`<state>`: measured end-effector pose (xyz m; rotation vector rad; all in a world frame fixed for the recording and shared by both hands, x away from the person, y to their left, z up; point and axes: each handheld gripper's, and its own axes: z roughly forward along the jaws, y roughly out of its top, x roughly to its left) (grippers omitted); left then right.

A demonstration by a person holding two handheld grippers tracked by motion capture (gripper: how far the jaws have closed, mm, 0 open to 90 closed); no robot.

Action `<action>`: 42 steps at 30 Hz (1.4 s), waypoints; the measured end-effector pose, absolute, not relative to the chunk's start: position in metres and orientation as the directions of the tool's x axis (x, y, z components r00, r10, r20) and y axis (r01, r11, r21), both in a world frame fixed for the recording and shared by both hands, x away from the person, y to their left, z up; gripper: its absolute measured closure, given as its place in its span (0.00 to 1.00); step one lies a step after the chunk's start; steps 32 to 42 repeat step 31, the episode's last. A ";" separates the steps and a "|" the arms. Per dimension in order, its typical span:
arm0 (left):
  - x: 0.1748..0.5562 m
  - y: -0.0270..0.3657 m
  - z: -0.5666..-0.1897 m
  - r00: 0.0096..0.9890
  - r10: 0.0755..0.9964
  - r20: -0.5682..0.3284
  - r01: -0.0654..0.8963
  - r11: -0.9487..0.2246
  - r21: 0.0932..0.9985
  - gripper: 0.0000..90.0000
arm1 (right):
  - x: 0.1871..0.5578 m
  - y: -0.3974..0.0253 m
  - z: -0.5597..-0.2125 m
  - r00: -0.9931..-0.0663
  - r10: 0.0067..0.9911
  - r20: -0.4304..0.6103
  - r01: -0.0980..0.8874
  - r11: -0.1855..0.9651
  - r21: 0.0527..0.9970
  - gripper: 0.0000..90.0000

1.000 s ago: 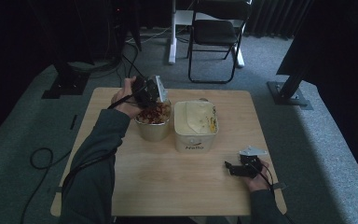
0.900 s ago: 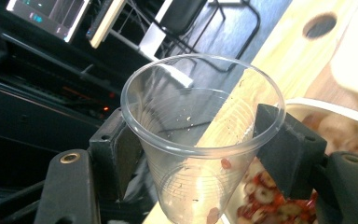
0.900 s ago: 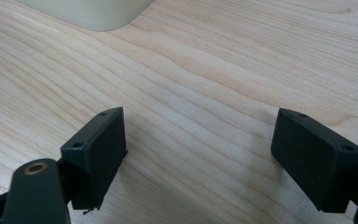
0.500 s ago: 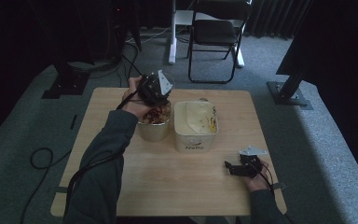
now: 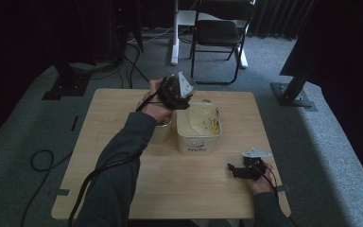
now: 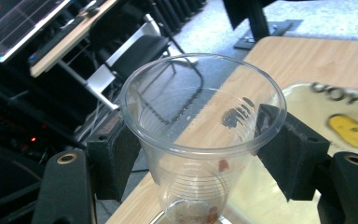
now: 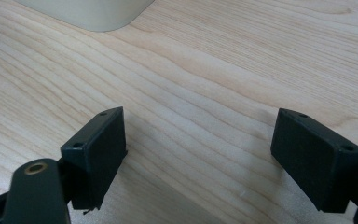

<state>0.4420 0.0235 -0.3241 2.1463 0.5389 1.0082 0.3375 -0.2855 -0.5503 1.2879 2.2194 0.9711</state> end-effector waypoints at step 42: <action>0.432 -0.015 -0.326 0.695 0.572 0.436 0.079 -0.663 0.744 0.15 | 0.337 -0.286 -0.550 -0.499 0.866 0.004 0.593 0.338 0.731 0.20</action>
